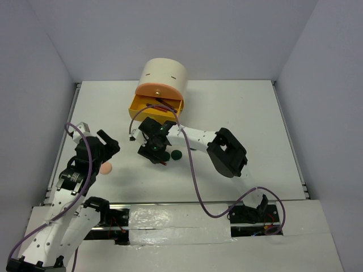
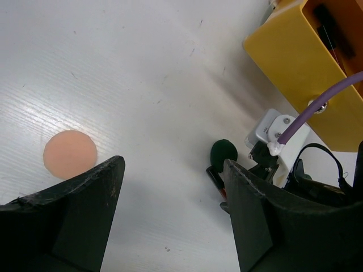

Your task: Organize the makeup

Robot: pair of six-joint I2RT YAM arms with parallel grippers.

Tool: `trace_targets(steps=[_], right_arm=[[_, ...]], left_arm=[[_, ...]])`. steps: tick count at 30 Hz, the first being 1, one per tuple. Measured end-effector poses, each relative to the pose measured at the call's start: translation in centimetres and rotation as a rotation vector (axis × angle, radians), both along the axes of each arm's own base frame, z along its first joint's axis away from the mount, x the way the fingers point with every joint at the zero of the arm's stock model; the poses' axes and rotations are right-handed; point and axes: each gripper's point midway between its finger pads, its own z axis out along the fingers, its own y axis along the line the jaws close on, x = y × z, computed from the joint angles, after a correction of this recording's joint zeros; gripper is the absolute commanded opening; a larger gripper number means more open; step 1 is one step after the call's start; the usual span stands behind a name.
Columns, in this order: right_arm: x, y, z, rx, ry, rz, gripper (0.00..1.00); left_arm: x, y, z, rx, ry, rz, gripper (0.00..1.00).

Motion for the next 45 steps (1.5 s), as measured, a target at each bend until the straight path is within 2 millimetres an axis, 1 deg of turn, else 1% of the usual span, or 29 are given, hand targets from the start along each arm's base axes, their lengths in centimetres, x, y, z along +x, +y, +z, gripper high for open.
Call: trace_targets(steps=[2, 5, 6, 8, 10, 11, 16, 17, 19, 20, 23, 26, 29, 32, 35, 37, 39, 41, 43, 45], right_arm=[[-0.3, 0.2, 0.0, -0.001, -0.004, 0.01, 0.61], [-0.8, 0.5, 0.0, -0.002, -0.007, 0.031, 0.55], [-0.9, 0.6, -0.1, -0.003, -0.007, 0.035, 0.49], [-1.2, 0.8, -0.5, -0.009, -0.006, 0.049, 0.44], [-1.4, 0.8, -1.2, -0.02, 0.0, 0.054, 0.42], [-1.3, 0.8, -1.5, -0.025, -0.003, 0.057, 0.39], [-0.8, 1.0, -1.5, -0.021, -0.027, 0.05, 0.28], [-0.8, 1.0, -1.5, -0.022, -0.031, 0.049, 0.22], [-0.7, 1.0, -1.6, -0.024, -0.036, 0.046, 0.16], [-0.6, 1.0, -1.6, -0.023, -0.036, 0.046, 0.1], [-0.7, 1.1, -1.6, -0.016, -0.034, 0.05, 0.02], [-1.3, 1.0, -1.5, 0.003, -0.019, 0.068, 0.0], [-3.1, 0.7, -1.1, 0.027, 0.046, 0.119, 0.0], [-5.0, 0.9, 0.7, 0.084, 0.112, 0.192, 0.0], [-6.4, 1.3, 4.7, 0.187, 0.13, 0.291, 0.0], [-7.1, 1.4, 8.0, 0.259, 0.111, 0.353, 0.0], [-7.3, 1.4, 11.5, 0.328, 0.062, 0.411, 0.0], [-7.1, 1.3, 14.5, 0.381, 0.001, 0.453, 0.0], [-6.7, 1.2, 17.2, 0.421, -0.068, 0.488, 0.0], [-6.2, 1.0, 18.8, 0.442, -0.126, 0.51, 0.0]], left_arm=[[0.0, 0.0, 0.0, 0.001, 0.002, 0.001, 0.83], [-0.1, 0.2, -0.2, 0.006, 0.008, 0.006, 0.83], [-0.2, 0.2, -0.2, 0.007, 0.01, 0.009, 0.82], [-0.3, 0.4, -0.2, 0.011, 0.009, 0.015, 0.82], [-0.5, 0.6, -0.1, 0.015, 0.008, 0.023, 0.82], [-0.6, 0.7, -0.1, 0.017, 0.007, 0.027, 0.81], [-0.9, 1.0, 0.2, 0.019, -0.009, 0.042, 0.8], [-0.9, 1.1, 0.3, 0.019, -0.013, 0.047, 0.8], [-1.0, 1.2, 0.4, 0.021, -0.017, 0.054, 0.8], [-1.1, 1.3, 0.4, 0.021, -0.019, 0.056, 0.8], [-1.2, 1.5, 0.6, 0.023, -0.026, 0.064, 0.79], [-1.2, 1.6, 0.9, 0.022, -0.04, 0.072, 0.77], [-1.3, 1.7, 1.1, 0.018, -0.052, 0.076, 0.74], [-1.3, 1.7, 1.3, 0.007, -0.065, 0.082, 0.72], [-1.1, 1.6, 1.1, 0.0, -0.071, 0.085, 0.71], [-1.0, 1.5, 0.8, -0.001, -0.069, 0.083, 0.71], [-1.0, 1.5, 0.4, -0.003, -0.067, 0.081, 0.71], [-0.9, 1.3, 0.1, -0.007, -0.066, 0.075, 0.71], [-0.8, 1.1, -0.1, -0.012, -0.066, 0.067, 0.71], [-0.6, 0.9, -0.1, -0.018, -0.067, 0.055, 0.71]])
